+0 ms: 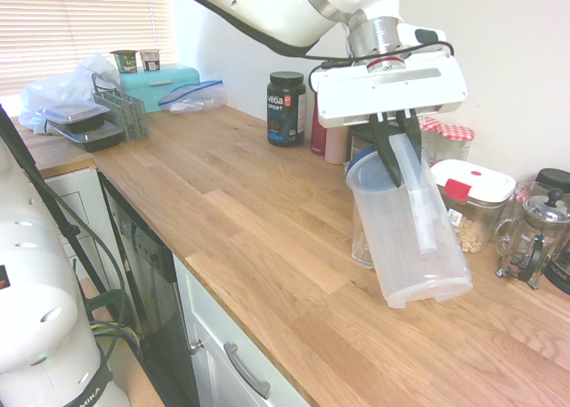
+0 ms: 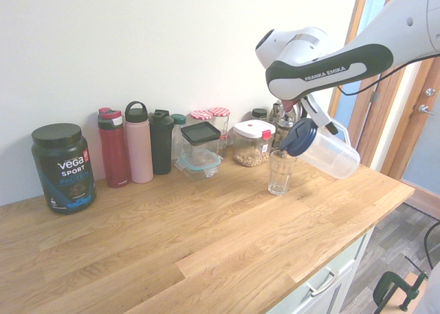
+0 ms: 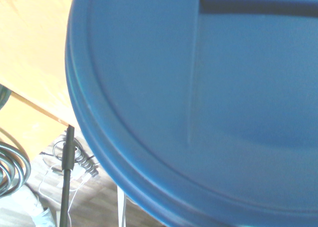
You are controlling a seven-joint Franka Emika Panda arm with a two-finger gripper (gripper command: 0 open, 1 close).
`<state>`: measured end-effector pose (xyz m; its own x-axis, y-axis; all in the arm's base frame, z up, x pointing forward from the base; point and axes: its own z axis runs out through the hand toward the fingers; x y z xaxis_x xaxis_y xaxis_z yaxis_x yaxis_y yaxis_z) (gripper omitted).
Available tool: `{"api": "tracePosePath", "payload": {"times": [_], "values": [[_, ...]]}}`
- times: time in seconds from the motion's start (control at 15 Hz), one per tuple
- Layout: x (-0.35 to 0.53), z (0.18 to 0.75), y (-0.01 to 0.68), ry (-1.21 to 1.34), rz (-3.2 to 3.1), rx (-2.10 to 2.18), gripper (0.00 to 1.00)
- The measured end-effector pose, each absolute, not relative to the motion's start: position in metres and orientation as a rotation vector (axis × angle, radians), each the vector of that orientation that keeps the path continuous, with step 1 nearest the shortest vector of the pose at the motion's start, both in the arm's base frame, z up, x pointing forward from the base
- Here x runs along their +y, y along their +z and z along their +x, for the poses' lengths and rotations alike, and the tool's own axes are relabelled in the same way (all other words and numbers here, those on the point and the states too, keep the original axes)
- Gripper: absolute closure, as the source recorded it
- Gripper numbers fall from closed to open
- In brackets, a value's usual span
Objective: Pour me some water
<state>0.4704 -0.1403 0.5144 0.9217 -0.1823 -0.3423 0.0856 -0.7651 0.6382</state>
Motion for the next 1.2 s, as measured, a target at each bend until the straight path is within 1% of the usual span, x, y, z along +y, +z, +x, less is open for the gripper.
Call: {"api": "tracePosePath", "payload": {"times": [0.33, 0.53, 0.67, 0.8, 1.0, 1.2], "values": [[-0.148, 0.468, 0.516, -0.513, 2.395, -0.082, 1.00], [-0.160, 0.455, 0.541, -0.405, 2.509, -0.108, 1.00], [-0.176, 0.430, 0.565, -0.324, 2.613, -0.124, 1.00], [-0.198, 0.393, 0.580, -0.255, 2.726, -0.116, 1.00], [-0.216, 0.342, 0.572, -0.143, 2.891, -0.067, 1.00], [-0.194, 0.328, 0.555, -0.007, 3.046, -0.106, 1.00]]}}
